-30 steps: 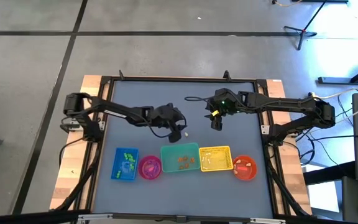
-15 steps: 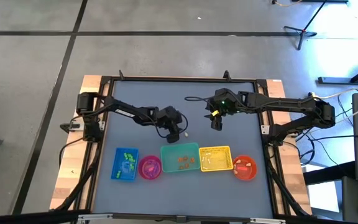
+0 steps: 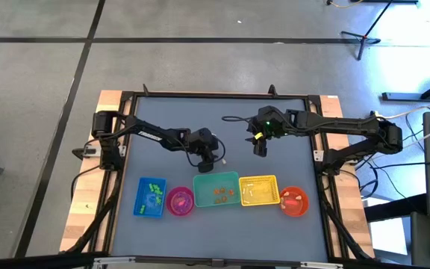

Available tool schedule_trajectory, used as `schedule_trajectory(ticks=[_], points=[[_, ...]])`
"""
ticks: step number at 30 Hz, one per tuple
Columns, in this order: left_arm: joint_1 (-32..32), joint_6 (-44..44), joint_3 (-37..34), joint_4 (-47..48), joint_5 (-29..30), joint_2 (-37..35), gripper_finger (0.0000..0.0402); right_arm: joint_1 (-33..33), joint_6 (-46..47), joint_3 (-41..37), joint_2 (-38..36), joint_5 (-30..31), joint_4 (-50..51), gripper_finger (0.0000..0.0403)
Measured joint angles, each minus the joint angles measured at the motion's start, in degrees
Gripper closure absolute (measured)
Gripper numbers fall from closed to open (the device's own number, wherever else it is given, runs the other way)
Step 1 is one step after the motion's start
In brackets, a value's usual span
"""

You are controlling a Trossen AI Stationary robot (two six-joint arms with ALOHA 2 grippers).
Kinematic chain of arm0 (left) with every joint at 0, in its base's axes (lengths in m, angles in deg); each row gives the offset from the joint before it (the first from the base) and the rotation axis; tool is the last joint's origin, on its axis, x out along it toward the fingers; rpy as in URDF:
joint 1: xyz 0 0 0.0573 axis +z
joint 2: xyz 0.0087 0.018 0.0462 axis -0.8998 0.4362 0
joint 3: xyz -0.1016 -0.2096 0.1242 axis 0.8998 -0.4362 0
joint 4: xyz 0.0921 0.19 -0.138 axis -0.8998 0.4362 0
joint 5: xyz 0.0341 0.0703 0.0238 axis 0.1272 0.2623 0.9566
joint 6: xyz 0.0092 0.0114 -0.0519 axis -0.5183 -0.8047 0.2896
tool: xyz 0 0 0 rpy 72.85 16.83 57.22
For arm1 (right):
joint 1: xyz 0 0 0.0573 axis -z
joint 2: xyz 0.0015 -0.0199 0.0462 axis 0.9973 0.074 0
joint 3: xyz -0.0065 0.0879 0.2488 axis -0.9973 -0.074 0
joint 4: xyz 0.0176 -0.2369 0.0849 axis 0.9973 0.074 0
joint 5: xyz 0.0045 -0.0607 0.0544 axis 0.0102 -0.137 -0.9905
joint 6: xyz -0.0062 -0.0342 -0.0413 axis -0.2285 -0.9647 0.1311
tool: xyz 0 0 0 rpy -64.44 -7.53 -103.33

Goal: Sort Halloween decoration
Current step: Put the purple spider toy into the pink bin

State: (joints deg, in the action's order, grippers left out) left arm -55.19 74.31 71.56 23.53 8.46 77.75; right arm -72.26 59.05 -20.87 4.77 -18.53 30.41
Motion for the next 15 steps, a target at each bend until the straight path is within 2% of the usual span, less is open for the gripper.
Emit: schedule_trajectory(ticks=[15], points=[[-0.11,-1.36,0.17,-1.32,-0.26,5.02,0.023,0.0,0.0,0.0,0.01,0.01,0.01,0.0221]])
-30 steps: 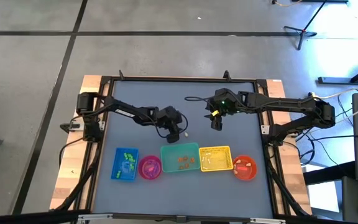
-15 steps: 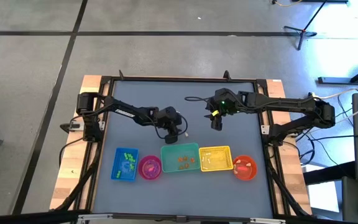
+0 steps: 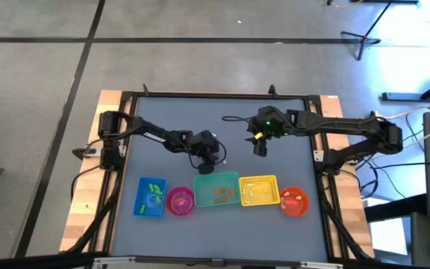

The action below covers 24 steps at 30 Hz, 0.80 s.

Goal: Sort Halloween decoration
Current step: Put the purple spider toy into the pink bin

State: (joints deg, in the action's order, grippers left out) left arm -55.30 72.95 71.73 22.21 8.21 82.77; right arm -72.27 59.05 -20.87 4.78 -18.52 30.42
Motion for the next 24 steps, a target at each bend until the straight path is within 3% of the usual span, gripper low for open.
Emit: schedule_trajectory(ticks=[8,24], points=[[-0.05,-0.14,-0.02,0.39,0.15,0.07,0.0239,0.0,0.02,0.0,-0.02,0.0,-0.03,0.0221],[-1.59,-0.38,-0.11,0.42,0.48,0.23,0.0352,0.0,0.01,0.0,-0.01,0.0,-0.04,0.0221]])
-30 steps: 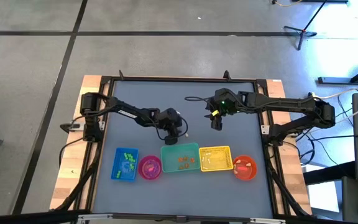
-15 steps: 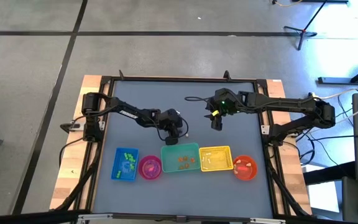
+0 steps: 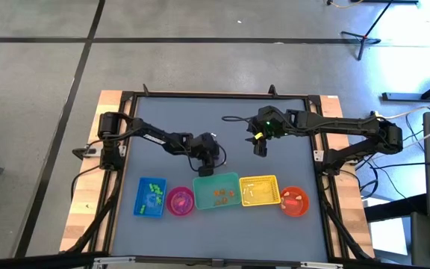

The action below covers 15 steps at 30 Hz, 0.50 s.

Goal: Sort Halloween decoration
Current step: Put the purple spider toy into the pink bin

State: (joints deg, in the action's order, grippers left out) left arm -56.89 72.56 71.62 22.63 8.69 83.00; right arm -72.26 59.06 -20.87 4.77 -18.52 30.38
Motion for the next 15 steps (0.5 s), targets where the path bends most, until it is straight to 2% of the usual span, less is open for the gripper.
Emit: schedule_trajectory(ticks=[8,15], points=[[-0.2,0.02,-0.04,-0.04,-0.13,-0.14,0.0397,-0.02,-0.01,0.0,0.01,0.0,0.01,0.0221],[-0.14,0.07,-0.42,2.33,0.69,-4.52,0.0401,-0.02,-0.01,0.0,0.01,0.0,0.03,0.0221]])
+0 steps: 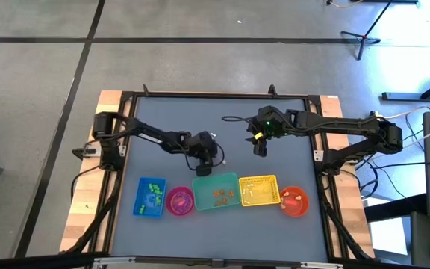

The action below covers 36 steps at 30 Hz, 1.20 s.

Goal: Sort Halloween decoration
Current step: Put the purple spider toy into the pink bin

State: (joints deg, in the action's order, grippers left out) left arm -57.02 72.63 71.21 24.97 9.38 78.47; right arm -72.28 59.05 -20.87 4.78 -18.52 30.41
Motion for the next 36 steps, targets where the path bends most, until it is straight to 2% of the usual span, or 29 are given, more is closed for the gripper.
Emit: schedule_trajectory(ticks=[7,17,25,33,36], points=[[-1.78,1.44,0.15,8.61,-0.18,-9.82,0.0401,0.02,0.01,0.02,0.0,0.0,-0.06,0.0221],[-11.68,19.0,0.25,25.41,-1.73,-21.31,0.0401,0.01,0.01,0.02,0.0,0.0,-1.25,0.0221],[-23.21,35.47,0.28,26.67,-8.26,-21.75,0.0401,0.02,0.0,0.02,0.0,0.0,-1.74,0.0221],[-32.03,42.56,0.33,27.46,-8.03,-21.75,0.0401,0.02,0.0,0.02,0.0,0.0,-1.75,0.0221],[-33.74,43.9,0.33,30.38,-5.9,-21.75,0.0401,0.01,0.02,0.02,0.0,0.0,-1.75,0.0221]])
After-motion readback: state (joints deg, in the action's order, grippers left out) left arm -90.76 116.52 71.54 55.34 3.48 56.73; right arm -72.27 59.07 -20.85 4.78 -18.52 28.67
